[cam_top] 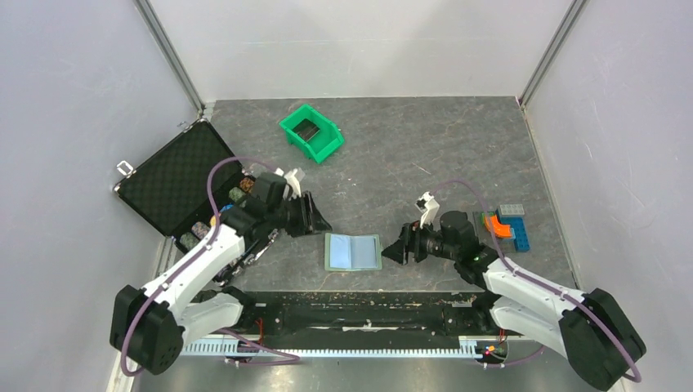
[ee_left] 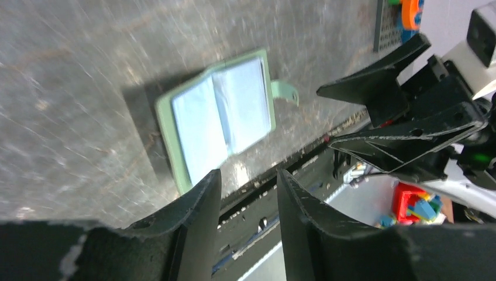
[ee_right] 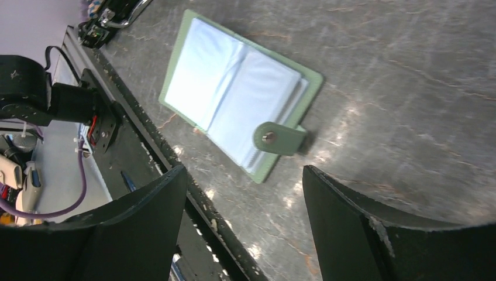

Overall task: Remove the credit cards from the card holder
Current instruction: Remove the credit card from the card holder.

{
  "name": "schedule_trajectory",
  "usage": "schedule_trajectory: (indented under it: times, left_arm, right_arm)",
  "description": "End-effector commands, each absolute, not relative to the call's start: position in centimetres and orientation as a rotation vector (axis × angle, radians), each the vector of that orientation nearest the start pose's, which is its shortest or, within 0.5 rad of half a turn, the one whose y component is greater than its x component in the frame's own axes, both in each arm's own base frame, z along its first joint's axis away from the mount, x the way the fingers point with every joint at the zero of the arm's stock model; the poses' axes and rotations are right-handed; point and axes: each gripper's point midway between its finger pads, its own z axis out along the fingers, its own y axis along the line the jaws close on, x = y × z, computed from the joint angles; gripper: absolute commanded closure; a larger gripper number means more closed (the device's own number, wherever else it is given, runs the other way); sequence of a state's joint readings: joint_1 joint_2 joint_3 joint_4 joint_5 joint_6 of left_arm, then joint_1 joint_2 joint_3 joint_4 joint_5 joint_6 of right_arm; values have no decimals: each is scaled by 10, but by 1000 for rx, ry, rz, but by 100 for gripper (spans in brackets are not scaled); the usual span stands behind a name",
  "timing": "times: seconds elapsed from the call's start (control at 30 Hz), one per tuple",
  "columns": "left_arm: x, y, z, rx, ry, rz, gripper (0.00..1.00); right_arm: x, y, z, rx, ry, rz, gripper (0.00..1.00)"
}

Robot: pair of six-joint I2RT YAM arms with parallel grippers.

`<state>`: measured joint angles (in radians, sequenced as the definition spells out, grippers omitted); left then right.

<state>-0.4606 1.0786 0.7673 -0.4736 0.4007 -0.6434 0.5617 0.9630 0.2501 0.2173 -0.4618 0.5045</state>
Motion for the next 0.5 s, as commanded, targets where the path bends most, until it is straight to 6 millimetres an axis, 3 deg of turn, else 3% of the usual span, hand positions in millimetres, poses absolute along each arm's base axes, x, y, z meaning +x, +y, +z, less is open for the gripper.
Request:
schedule_trajectory:
  times: [0.0, 0.27, 0.47]
  left_arm:
    - [194, -233, 148, -35, 2437, -1199, 54]
    - [188, -250, 124, 10, 2465, -1256, 58]
    - [182, -251, 93, 28, 2526, -1222, 64]
  right_arm:
    - [178, 246, 95, -321, 2102, 1139, 25]
    - [178, 273, 99, -283, 2113, 1180, 26]
    - [179, 286, 96, -247, 2125, 1225, 28]
